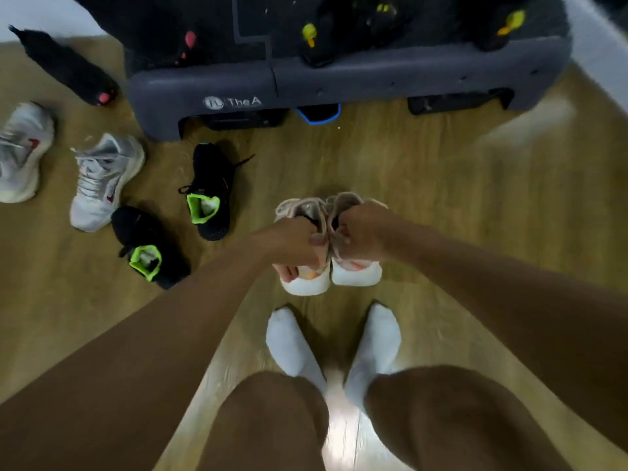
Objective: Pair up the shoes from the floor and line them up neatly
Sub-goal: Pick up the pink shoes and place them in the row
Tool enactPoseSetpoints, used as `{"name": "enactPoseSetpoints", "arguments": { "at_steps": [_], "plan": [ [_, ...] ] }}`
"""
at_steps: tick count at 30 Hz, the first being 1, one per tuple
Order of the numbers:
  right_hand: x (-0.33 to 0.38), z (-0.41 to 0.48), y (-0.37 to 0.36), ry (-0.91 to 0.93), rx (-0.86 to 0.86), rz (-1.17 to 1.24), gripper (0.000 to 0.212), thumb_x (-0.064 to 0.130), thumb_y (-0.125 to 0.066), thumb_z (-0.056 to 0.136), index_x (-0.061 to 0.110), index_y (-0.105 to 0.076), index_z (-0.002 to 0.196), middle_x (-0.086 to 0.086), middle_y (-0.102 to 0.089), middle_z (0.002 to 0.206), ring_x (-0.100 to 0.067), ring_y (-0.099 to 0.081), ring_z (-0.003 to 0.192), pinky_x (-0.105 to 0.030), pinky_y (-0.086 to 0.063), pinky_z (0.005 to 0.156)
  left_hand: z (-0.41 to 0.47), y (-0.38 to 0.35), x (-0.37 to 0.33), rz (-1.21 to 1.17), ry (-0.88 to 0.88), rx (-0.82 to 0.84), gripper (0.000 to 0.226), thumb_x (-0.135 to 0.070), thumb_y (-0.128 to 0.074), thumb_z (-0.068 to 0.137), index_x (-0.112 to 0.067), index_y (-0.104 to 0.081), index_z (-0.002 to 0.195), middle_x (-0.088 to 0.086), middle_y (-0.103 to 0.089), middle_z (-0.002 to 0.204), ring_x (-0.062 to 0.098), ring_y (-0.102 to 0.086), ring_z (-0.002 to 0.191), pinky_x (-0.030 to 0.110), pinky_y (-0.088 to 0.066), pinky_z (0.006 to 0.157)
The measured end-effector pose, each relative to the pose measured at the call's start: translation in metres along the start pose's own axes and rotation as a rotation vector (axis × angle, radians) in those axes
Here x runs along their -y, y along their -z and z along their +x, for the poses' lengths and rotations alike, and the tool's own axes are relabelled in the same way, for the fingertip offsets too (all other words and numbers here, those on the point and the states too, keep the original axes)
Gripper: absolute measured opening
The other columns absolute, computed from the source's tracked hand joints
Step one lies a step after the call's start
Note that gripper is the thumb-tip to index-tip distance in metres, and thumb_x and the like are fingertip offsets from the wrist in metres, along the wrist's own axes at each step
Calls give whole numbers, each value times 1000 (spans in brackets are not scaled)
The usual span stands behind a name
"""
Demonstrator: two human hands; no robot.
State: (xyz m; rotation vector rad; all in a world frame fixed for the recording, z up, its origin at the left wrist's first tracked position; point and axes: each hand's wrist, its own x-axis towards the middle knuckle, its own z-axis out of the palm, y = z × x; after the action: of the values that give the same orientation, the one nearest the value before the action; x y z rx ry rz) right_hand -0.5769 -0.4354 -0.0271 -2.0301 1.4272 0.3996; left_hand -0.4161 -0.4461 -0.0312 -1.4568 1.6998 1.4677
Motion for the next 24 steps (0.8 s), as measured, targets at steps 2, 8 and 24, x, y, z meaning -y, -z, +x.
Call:
{"name": "enactPoseSetpoints", "arguments": {
  "at_steps": [2,8,24],
  "plan": [
    [15,-56,50,-41,14,46,27,34,-58,87,12,-66,101,-7,-67,96,-24,-62,93,-31,-49,77,-58,21,-45,19,7,14,28,-27,-70,78,-8,-68,99,15,-71,76,20,-70,54,27,-56,49],
    [70,-238,203,-201,-18,191,36,34,-67,82,9,-61,108,-1,-60,85,-19,-57,79,-30,-50,72,-252,64,-175,138,-132,-67,24,-23,-74,78,-15,-60,96,11,-67,83,28,-70,64,35,-58,54],
    [148,-609,263,-812,-516,417,32,40,-64,85,17,-64,108,-4,-65,98,-24,-64,91,-31,-51,72,-511,-32,-381,808,-773,-165,27,-27,-67,72,-15,-48,57,5,-60,73,27,-58,72,34,-44,56]
  ]
}}
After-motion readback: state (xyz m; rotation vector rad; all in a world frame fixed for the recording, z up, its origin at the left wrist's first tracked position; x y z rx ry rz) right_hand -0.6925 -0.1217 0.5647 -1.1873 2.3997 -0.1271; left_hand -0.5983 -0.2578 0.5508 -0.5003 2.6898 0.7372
